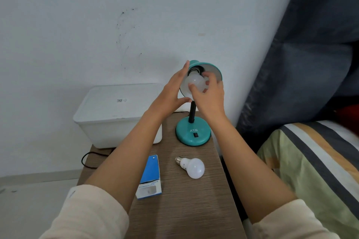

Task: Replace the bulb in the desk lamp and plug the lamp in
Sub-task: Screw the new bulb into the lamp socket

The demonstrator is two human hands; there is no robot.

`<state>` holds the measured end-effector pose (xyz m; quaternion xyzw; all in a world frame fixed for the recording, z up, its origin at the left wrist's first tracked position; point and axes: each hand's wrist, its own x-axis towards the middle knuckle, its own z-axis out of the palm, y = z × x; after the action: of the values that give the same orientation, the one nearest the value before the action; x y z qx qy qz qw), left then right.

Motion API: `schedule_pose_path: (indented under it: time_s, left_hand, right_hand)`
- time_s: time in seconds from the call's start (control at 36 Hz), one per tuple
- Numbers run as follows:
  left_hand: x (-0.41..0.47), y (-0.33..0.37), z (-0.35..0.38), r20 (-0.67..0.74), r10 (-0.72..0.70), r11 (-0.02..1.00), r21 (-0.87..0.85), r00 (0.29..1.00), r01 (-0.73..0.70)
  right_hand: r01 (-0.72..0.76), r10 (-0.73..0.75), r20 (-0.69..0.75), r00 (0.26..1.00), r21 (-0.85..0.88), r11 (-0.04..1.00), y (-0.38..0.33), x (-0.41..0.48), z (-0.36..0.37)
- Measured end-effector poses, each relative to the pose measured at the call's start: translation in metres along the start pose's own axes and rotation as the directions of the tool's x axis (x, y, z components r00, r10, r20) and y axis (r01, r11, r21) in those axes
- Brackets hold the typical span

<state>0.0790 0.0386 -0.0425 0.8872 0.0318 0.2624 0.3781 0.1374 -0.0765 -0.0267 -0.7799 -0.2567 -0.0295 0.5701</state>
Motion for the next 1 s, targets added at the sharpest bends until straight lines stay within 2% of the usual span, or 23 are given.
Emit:
schedule_pose_path:
  time_s: [0.06, 0.11, 0.22, 0.44, 0.58, 0.69, 0.75, 0.83, 0.94, 1.0]
  left_hand:
    - [0.0, -0.001, 0.0, -0.003, 0.001, 1.0, 0.005, 1.0, -0.001]
    - [0.0, -0.002, -0.001, -0.001, 0.002, 1.0, 0.015, 1.0, -0.002]
    - [0.0, -0.002, -0.001, -0.007, 0.007, 1.0, 0.016, 1.0, -0.006]
    - [0.0, -0.001, 0.0, -0.002, 0.005, 1.0, 0.024, 1.0, -0.005]
    - [0.0, -0.001, 0.0, -0.003, 0.003, 1.0, 0.024, 1.0, -0.003]
    - [0.0, -0.002, -0.001, -0.006, -0.003, 1.0, 0.024, 1.0, 0.003]
    - [0.0, -0.002, -0.001, -0.003, 0.001, 1.0, 0.021, 1.0, -0.001]
    - [-0.001, -0.002, -0.002, 0.0, -0.004, 1.0, 0.01, 1.0, 0.004]
    - [-0.001, -0.002, -0.003, 0.004, -0.007, 1.0, 0.009, 1.0, 0.007]
    - [0.0, -0.001, -0.002, 0.005, -0.005, 1.0, 0.013, 1.0, 0.004]
  right_hand:
    - [-0.033, 0.033, 0.001, 0.999, 0.046, 0.998, -0.002, 0.0, 0.001]
    - [-0.143, 0.144, 0.004, 0.99, 0.157, 0.977, -0.005, 0.002, 0.002]
    - [-0.311, 0.314, 0.057, 0.948, 0.386, 0.869, -0.007, 0.004, -0.001]
    - [-0.168, 0.173, 0.0, 0.985, 0.235, 0.957, 0.002, -0.003, 0.002]
    - [0.002, -0.003, -0.044, 0.999, -0.014, 1.0, 0.004, -0.002, 0.0]
    - [0.236, -0.241, 0.022, 0.97, -0.296, 0.925, 0.005, -0.002, -0.002]
    - [0.32, -0.33, 0.039, 0.943, -0.373, 0.871, 0.007, -0.003, -0.002]
    - [0.36, -0.372, 0.045, 0.927, -0.378, 0.853, 0.01, -0.004, -0.004]
    - [0.174, -0.187, -0.07, 0.98, -0.161, 0.972, 0.006, -0.001, -0.003]
    - [0.145, -0.157, -0.075, 0.985, -0.148, 0.978, 0.003, 0.0, -0.001]
